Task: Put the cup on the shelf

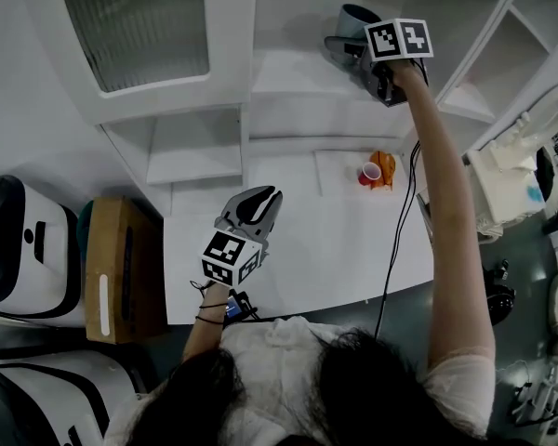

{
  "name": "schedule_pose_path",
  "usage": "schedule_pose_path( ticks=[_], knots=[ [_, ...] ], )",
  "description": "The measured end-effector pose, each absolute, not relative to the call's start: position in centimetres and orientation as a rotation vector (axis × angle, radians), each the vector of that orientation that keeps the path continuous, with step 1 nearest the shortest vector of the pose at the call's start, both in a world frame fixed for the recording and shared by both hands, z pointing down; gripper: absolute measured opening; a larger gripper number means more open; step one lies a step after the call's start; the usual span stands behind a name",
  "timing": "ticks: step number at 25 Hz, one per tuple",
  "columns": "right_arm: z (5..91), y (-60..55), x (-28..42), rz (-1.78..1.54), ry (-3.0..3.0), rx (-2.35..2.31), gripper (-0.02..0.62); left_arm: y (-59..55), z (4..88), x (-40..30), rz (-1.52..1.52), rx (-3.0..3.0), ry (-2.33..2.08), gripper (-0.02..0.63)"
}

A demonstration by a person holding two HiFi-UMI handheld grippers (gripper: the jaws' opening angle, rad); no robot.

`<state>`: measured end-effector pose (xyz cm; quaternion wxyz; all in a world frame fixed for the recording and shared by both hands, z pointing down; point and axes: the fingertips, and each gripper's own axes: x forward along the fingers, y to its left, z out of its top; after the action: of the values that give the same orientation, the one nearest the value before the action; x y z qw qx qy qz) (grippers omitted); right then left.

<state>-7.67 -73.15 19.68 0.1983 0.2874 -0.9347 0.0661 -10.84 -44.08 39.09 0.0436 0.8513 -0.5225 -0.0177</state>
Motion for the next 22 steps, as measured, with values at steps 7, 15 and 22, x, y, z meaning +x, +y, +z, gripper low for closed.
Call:
schedule_pose_path(
  ticks=[7,15,22],
  knots=[
    [19.8,-73.1,-8.1,0.231,-2.632,0.777,0.35,-44.3,39.4,-11.7,-0.072,2.583,-1.617,0.061],
    [19.3,-73.1,-8.1,0.211,-2.672,0.769,0.35,-44.5,40.0,-12.2,-0.067,2.565,-1.62,0.061],
    [20.2,-72.7,-7.5,0.234,-2.604,0.736,0.35,-44.4,39.7,-12.9,-0.087,2.554,-1.634,0.061]
  ],
)
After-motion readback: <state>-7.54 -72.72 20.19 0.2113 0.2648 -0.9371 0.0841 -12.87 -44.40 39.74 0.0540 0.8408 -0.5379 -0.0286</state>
